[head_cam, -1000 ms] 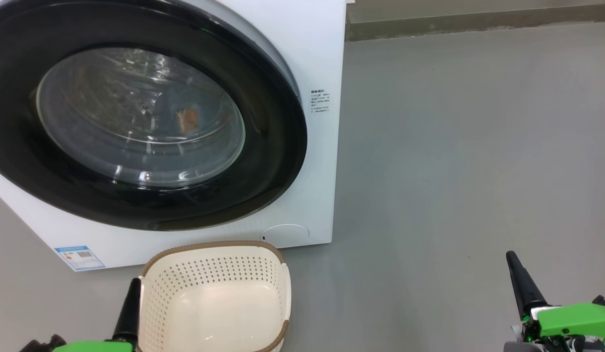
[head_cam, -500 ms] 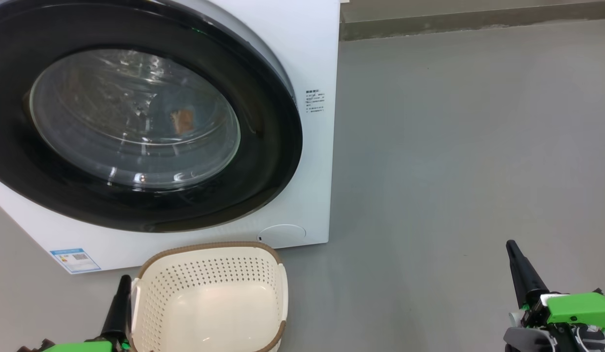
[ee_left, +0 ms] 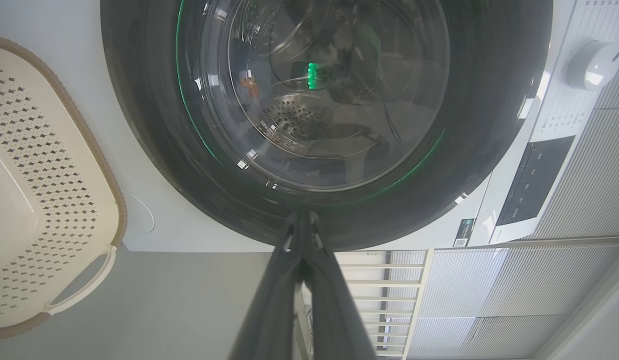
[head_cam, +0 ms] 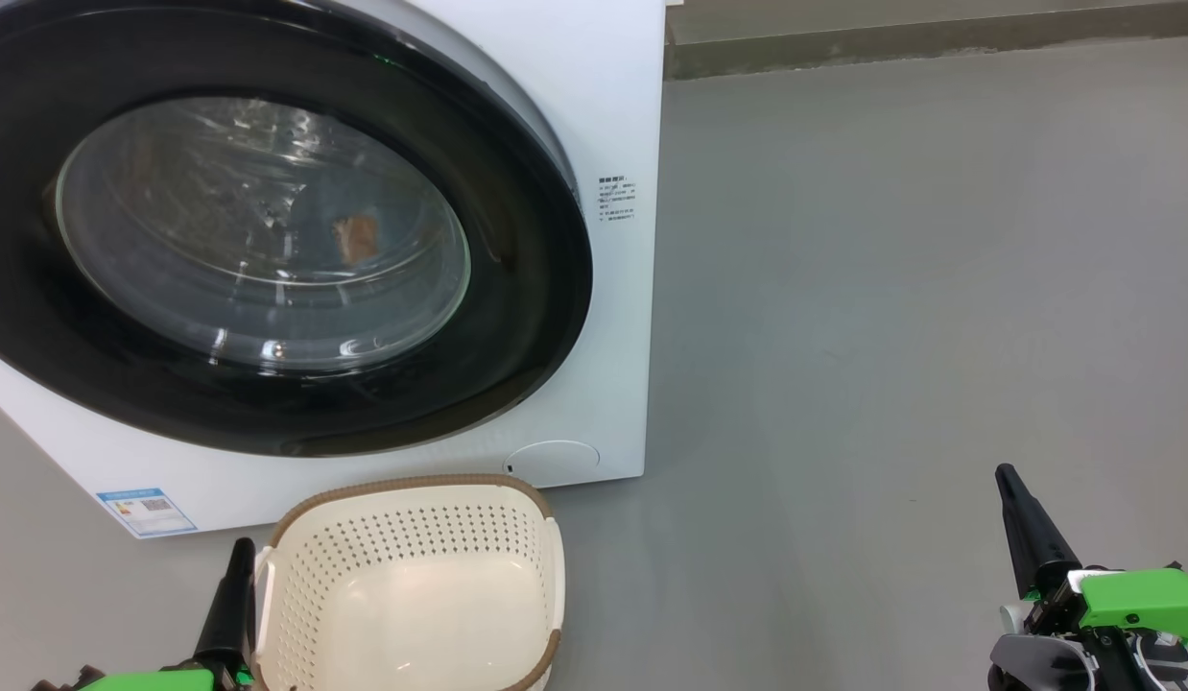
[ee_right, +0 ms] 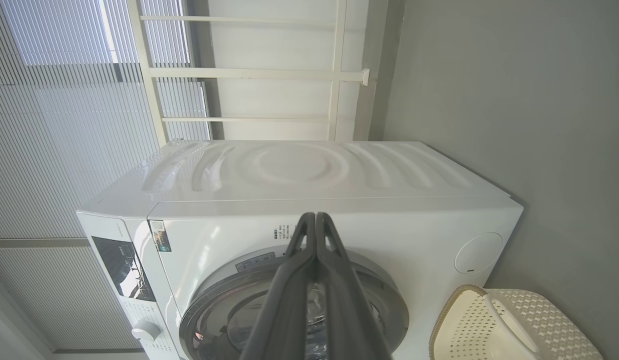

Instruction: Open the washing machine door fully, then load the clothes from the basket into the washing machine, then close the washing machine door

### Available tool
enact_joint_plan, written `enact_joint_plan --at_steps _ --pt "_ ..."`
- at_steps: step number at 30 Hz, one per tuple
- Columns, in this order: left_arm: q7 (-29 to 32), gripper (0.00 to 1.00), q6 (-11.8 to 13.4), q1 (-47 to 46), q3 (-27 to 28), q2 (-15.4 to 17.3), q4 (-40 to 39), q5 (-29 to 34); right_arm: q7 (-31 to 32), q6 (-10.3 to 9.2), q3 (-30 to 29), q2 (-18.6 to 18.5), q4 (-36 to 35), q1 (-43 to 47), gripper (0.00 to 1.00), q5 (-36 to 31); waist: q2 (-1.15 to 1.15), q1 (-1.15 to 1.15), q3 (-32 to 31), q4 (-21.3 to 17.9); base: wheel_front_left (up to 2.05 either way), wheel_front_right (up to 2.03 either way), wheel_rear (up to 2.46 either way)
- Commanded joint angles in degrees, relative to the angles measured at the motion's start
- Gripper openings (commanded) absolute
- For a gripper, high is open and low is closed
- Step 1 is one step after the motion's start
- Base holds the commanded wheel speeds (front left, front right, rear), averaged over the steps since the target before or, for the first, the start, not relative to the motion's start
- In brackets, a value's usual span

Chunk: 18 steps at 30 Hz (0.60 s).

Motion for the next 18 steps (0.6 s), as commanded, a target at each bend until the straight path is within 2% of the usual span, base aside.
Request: enact_joint_plan --at_steps 1,18 --pt "0.2 0.00 -0.1 -2.2 2.0 0.6 -1.8 -0.6 0.3 0.18 0.9 -0.6 -1.4 -2.6 0.00 0.1 0.00 0.00 0.0 0.0 0.00 0.00 0.00" --pt "0.3 0.00 -0.1 -2.2 2.0 0.5 -1.8 -0.6 0.5 0.18 0.6 -0.4 -1.4 -2.6 0.00 -0.2 0.00 0.00 0.0 0.0 0.00 0.00 0.00"
